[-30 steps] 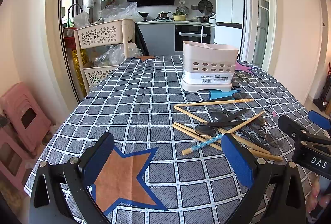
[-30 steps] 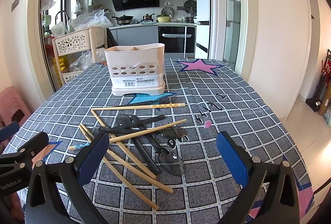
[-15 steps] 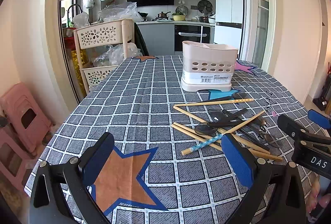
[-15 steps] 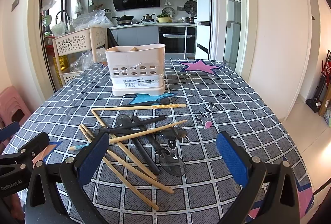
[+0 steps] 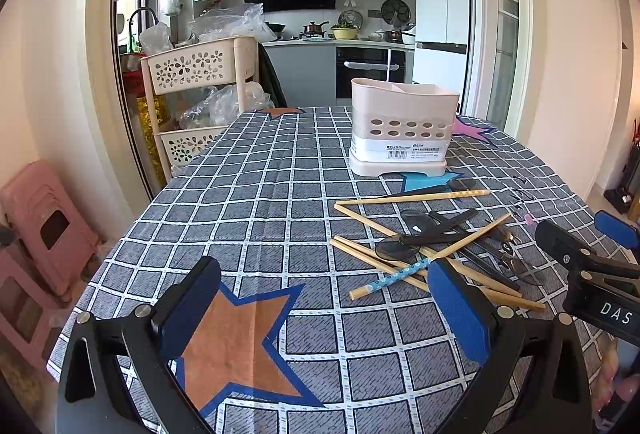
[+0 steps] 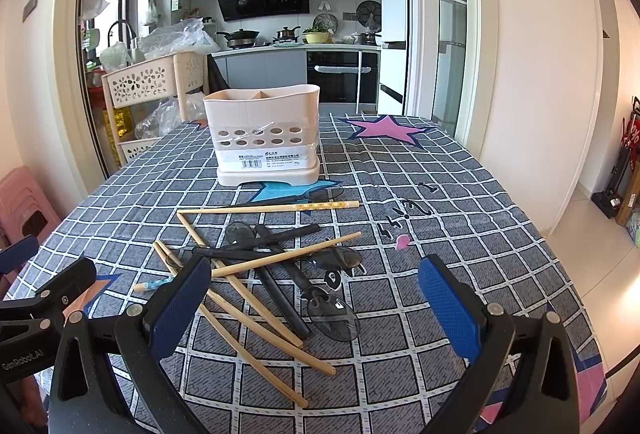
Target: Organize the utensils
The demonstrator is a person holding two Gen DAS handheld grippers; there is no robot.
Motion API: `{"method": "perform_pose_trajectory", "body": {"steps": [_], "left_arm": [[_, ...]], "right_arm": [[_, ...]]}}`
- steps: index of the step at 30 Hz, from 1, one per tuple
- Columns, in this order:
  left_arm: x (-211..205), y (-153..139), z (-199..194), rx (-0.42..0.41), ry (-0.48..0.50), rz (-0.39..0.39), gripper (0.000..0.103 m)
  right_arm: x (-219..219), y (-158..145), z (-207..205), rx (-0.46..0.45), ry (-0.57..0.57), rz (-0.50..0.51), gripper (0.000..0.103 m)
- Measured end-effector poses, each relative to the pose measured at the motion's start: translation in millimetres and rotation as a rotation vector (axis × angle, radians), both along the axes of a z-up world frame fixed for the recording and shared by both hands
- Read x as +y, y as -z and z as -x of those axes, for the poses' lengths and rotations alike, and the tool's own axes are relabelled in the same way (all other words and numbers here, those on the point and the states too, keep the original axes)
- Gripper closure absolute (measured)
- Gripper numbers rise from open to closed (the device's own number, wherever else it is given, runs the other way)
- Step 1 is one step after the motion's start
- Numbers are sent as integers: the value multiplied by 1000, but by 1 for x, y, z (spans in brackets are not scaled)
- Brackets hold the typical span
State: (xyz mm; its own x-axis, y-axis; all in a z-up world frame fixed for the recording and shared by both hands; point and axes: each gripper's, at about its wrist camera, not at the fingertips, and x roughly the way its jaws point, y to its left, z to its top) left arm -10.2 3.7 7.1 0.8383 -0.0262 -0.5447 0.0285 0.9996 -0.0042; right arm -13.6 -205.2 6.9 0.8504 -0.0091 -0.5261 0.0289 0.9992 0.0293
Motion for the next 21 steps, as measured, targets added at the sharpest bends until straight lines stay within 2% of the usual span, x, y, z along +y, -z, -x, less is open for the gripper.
{"method": "perform_pose_trajectory", "body": {"steps": [21], "left_arm": [[-2, 3, 1, 7, 2, 0, 0]], "right_arm": [[0, 0, 0, 3, 0, -1, 0]]}}
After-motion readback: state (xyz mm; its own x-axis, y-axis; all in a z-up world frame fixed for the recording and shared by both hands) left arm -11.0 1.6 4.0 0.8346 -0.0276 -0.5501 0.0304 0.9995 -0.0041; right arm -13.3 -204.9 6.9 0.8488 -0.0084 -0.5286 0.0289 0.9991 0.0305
